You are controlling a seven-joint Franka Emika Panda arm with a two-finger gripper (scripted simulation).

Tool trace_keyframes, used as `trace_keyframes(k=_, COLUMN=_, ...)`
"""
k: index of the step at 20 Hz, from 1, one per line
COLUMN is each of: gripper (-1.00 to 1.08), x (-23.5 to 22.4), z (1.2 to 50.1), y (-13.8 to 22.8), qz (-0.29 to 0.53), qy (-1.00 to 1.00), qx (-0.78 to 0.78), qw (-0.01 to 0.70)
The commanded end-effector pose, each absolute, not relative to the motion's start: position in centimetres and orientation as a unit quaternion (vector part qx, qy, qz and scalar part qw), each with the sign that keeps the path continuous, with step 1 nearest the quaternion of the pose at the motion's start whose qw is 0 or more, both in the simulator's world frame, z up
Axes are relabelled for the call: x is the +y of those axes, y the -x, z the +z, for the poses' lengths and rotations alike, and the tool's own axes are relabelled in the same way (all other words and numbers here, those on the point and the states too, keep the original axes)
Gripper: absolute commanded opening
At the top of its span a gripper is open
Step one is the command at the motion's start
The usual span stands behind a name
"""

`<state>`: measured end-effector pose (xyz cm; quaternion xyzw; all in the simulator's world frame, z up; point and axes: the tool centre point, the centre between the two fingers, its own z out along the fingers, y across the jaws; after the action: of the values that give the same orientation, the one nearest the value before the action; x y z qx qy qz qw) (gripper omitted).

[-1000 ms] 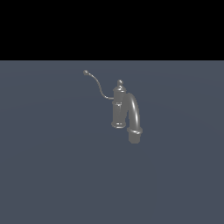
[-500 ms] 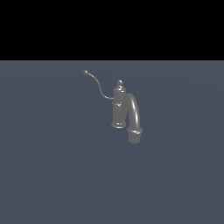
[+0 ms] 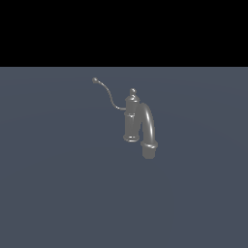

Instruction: Turn on the faucet by rotating a designated handle.

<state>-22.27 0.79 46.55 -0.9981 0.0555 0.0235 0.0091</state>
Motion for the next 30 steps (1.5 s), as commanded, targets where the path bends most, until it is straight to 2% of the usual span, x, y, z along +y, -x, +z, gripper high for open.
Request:
trace_keyframes(k=1, gripper=-1.00, x=0.9, z=46.4, y=21.3, qz=0.023, qy=0.997, qx=0.074, qw=0.010)
trace_keyframes(k=15, gripper=-1.00, x=2.1, z=44.2, y=13.4, qz=0.022, qy=0.974, qx=0.227, qw=0.013)
trace_keyframes(k=30, gripper=-1.00, x=4.0, z=39.5, y=4.8, qz=0.019, qy=0.918, qx=0.395, qw=0.011)
